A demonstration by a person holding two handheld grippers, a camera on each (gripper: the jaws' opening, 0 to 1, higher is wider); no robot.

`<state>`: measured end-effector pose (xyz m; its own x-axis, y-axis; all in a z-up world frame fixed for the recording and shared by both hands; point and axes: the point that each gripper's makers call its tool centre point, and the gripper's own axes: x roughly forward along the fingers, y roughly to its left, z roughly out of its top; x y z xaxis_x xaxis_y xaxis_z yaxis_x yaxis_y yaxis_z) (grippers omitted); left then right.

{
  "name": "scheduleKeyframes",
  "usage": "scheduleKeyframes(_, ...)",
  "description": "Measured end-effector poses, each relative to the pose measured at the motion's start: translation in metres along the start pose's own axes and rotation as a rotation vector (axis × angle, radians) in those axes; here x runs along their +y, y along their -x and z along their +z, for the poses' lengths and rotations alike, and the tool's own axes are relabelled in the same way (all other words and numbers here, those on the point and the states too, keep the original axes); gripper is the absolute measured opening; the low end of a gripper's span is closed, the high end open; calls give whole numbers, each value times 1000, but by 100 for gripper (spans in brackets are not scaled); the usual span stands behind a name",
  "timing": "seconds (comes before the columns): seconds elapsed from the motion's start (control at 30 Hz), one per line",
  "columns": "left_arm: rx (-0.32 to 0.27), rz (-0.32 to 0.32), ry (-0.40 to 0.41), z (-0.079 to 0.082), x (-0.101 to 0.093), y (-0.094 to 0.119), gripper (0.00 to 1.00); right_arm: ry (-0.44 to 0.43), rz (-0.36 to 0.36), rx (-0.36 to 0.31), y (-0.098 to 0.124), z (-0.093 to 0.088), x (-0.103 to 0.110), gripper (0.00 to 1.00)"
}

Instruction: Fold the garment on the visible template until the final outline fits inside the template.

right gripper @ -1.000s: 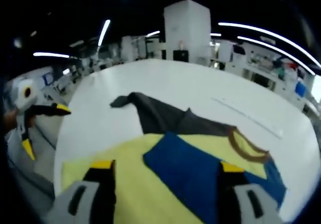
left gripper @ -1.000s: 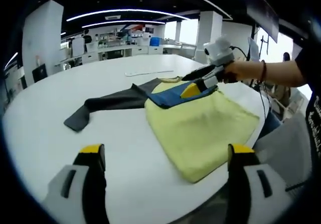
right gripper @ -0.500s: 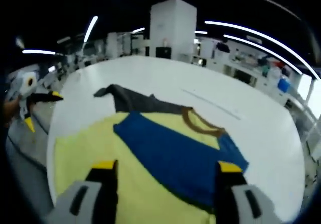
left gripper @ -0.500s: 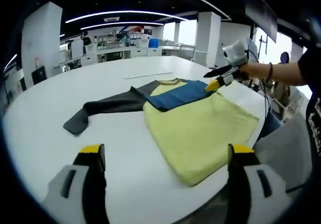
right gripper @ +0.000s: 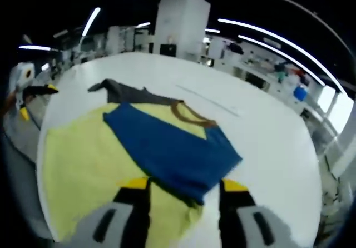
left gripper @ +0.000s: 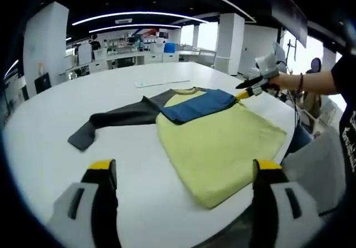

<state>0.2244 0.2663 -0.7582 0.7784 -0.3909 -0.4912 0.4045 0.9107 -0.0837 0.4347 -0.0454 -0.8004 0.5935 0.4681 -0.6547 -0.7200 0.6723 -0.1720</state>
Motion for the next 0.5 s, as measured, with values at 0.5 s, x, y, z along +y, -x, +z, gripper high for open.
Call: scheduleKeyframes(0.5,-1,18,10,-2,5,2,99,83,-6,83,-11,-20,-8,8)
